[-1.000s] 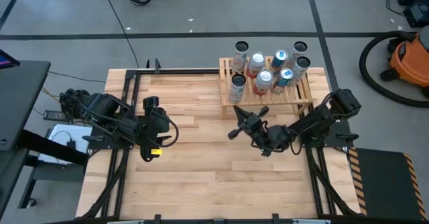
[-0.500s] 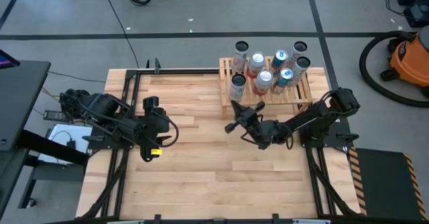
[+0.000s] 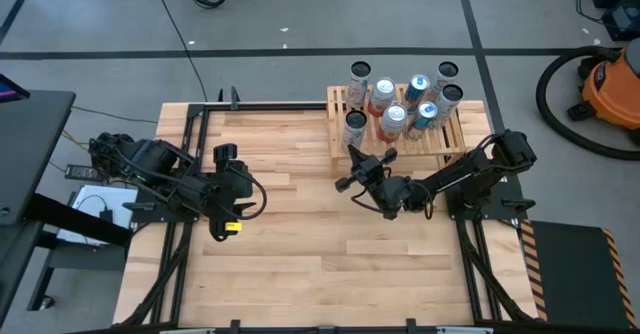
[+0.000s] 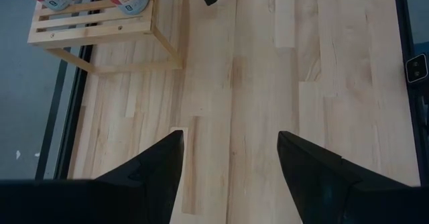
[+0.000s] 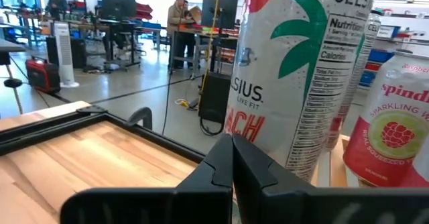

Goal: Place canned beverage on shelf
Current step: Put the white-pink soda can on the shelf aligned with the other white-pink soda can

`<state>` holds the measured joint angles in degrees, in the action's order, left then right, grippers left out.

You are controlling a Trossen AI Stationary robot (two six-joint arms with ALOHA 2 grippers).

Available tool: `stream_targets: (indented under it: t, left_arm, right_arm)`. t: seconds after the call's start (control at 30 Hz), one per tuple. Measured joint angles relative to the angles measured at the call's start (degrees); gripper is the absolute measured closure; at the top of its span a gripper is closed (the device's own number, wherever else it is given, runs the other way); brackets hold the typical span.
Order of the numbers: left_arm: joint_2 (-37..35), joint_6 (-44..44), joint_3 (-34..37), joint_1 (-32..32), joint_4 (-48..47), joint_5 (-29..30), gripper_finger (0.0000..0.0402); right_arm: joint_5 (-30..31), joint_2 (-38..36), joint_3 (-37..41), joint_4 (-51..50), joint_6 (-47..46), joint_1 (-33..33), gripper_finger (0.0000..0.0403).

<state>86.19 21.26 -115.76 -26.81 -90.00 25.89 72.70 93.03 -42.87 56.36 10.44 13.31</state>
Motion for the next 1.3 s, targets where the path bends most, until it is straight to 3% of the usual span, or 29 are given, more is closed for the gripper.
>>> stream_targets:
  t: [0.9,1.3]
  left_arm:
    - [0.00,0.02,0.02,0.00,-0.02,0.00,0.0159]
    - [0.00,0.02,0.02,0.00,-0.02,0.00,0.0159]
  right_arm:
    - [7.39,0.00,0.00,0.52,3.49,-4.27,0.0396]
    - [7.19,0.00,0.00,0.98,3.30,-7.09,0.0396]
